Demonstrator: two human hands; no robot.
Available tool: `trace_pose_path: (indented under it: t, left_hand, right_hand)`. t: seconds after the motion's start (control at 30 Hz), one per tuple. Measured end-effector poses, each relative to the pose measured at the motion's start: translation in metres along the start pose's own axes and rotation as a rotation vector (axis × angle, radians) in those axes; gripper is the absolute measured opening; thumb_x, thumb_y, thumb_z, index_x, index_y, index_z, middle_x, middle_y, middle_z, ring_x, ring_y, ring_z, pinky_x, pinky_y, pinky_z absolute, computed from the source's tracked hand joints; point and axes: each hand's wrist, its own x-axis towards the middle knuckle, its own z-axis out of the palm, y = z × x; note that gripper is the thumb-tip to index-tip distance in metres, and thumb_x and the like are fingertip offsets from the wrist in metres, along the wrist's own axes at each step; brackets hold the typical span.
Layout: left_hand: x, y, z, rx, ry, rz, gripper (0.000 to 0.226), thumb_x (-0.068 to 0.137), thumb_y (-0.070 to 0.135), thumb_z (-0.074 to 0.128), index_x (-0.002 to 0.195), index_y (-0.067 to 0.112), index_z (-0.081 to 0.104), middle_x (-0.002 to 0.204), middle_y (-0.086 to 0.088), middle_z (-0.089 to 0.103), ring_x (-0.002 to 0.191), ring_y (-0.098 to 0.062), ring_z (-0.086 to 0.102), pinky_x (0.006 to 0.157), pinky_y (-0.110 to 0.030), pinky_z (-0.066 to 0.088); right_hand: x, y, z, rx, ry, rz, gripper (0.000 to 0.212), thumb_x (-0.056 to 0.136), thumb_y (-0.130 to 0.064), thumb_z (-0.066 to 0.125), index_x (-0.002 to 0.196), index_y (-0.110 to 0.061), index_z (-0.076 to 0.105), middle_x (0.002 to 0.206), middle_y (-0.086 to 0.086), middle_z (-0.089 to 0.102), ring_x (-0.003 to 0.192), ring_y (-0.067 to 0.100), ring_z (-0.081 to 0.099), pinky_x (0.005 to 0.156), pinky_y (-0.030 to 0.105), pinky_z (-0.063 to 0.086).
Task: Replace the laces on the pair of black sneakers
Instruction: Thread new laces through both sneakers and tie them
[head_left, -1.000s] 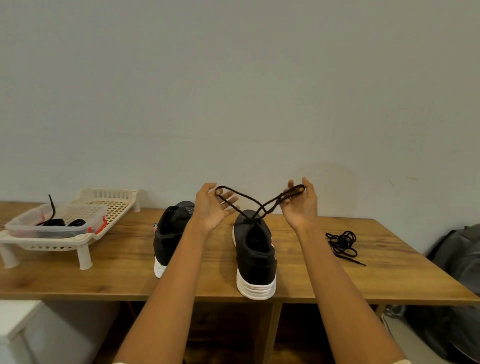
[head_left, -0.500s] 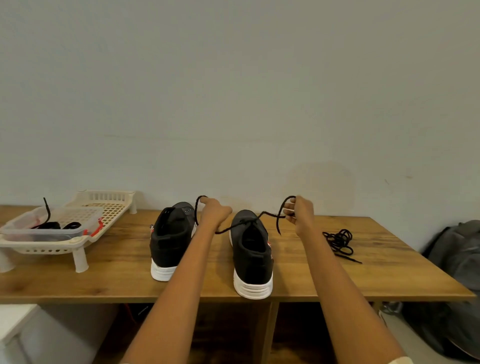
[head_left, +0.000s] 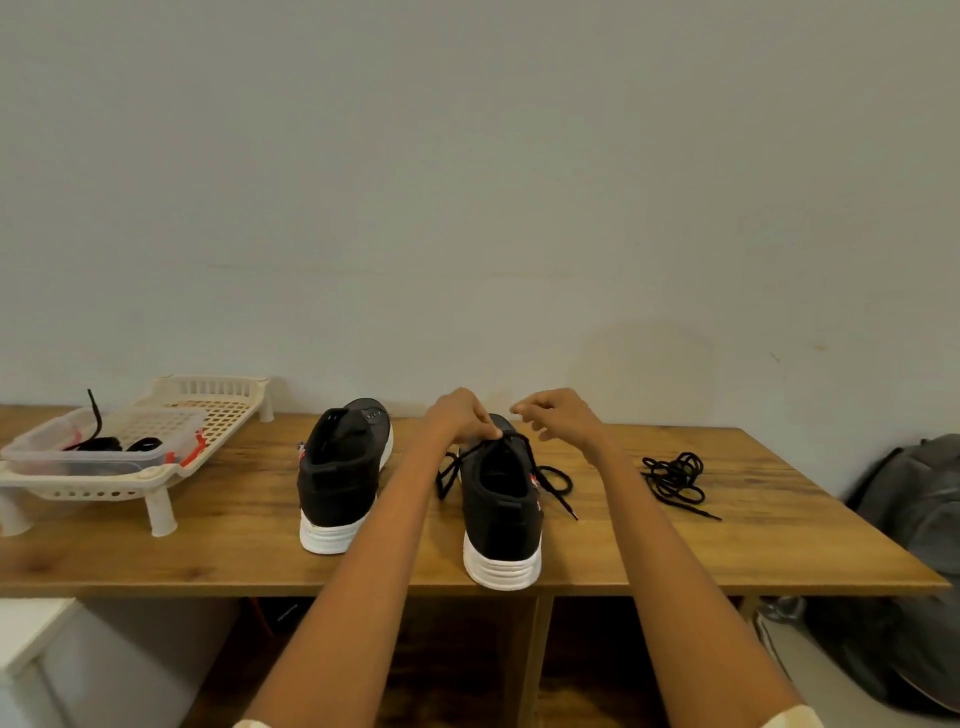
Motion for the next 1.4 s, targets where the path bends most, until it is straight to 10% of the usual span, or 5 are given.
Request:
trace_pose_path:
  t: [0.13,0.6,0.77,0.97,1.4]
  left_hand:
    - [0.001,-0.003,0.004,-0.045,0.072,-0.022,0.016,0.083,0.018,0.071,0.093,0.005,0.074,0.092,-0.015,0.072,0.068,-0.018,0.063,0.062,-0.022,0.049]
    - [0.006,-0.021,0.0,-0.164,-0.02,0.012,0.011,0.084,0.007,0.068,0.092,0.001,0.073,0.089,-0.018,0.072,0.065,-0.015,0.064,0.084,-0.032,0.056]
    - [0.008,-0.023,0.005,-0.183,0.007,-0.01,0.015,0.085,0.008,0.062,0.072,0.01,0.07,0.072,-0.006,0.067,0.063,-0.014,0.065,0.081,-0.034,0.057]
    - [0.003,-0.022,0.004,-0.19,-0.008,0.021,0.011,0.085,0.017,0.066,0.076,0.014,0.072,0.083,-0.004,0.071,0.068,-0.02,0.069,0.076,-0.032,0.058]
    - [-0.007,-0.019,0.016,-0.508,-0.111,-0.217,0.02,0.093,0.024,0.043,0.074,0.019,0.046,0.075,0.001,0.046,0.066,-0.012,0.037,0.062,-0.025,0.031]
  right_hand:
    - [0.002,-0.004,0.009,-0.035,-0.183,-0.019,0.018,0.09,-0.018,0.063,0.102,-0.009,0.073,0.096,0.016,0.071,0.085,0.021,0.067,0.076,0.026,0.057]
    - [0.002,-0.017,0.021,-0.345,-0.089,-0.023,0.021,0.083,-0.028,0.059,0.066,-0.017,0.054,0.061,-0.003,0.057,0.056,0.014,0.056,0.061,0.026,0.045]
    - [0.004,-0.008,0.02,-0.232,-0.137,0.065,0.02,0.09,-0.025,0.048,0.074,-0.012,0.047,0.072,0.011,0.049,0.084,0.045,0.059,0.066,0.033,0.04]
    - [0.0,-0.011,0.018,-0.23,-0.111,-0.01,0.015,0.091,-0.022,0.051,0.08,-0.014,0.057,0.074,0.0,0.059,0.071,0.018,0.058,0.074,0.036,0.051]
    - [-0.003,0.002,0.009,0.078,-0.175,0.015,0.013,0.089,-0.022,0.066,0.091,-0.01,0.064,0.092,0.01,0.068,0.08,0.017,0.068,0.066,0.022,0.056]
